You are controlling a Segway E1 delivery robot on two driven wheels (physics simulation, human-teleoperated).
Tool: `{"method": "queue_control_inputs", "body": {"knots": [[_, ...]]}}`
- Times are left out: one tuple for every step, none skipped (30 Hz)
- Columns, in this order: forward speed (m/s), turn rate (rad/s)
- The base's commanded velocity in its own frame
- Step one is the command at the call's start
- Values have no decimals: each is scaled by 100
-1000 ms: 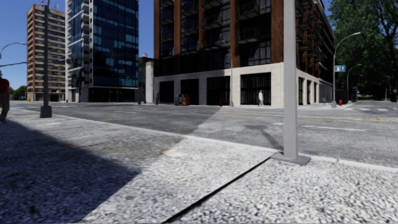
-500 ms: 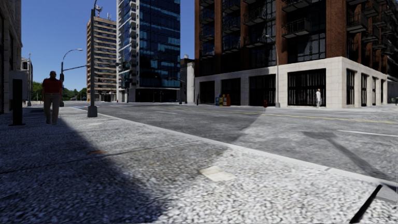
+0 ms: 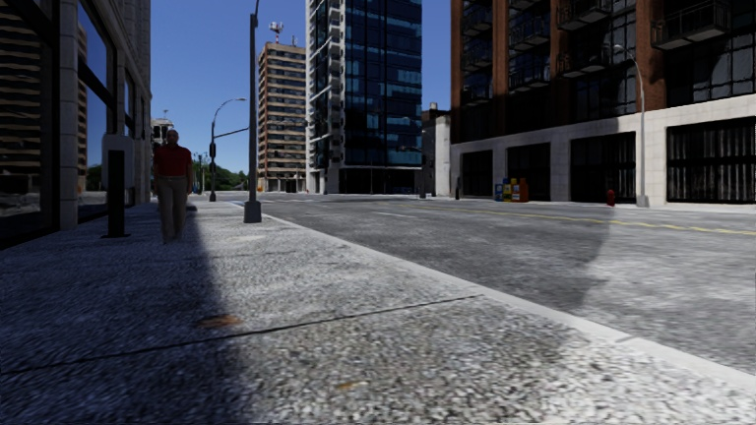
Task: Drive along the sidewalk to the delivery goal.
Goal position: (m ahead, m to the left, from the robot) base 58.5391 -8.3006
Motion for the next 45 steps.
{"method": "queue_control_inputs", "body": {"knots": [[200, 22], [200, 21], [200, 16], [200, 16], [200, 11], [200, 5], [200, 0], [200, 0], [200, 0], [200, 0], [200, 0], [200, 0], [200, 0], [200, 0], [200, 16], [200, 16], [200, 25], [200, 28], [200, 28], [200, 28], [200, 29], [200, 29], [200, 29], [200, 29], [200, 29], [200, 29], [200, 29], [200, 29], [200, 29], [200, 29], [200, 31], [200, 34], [200, 37], [200, 37], [200, 38], [200, 39], [200, 39], [200, 39], [200, 40], [200, 40], [200, 40], [200, 41], [200, 41], [200, 42], [200, 42]]}}
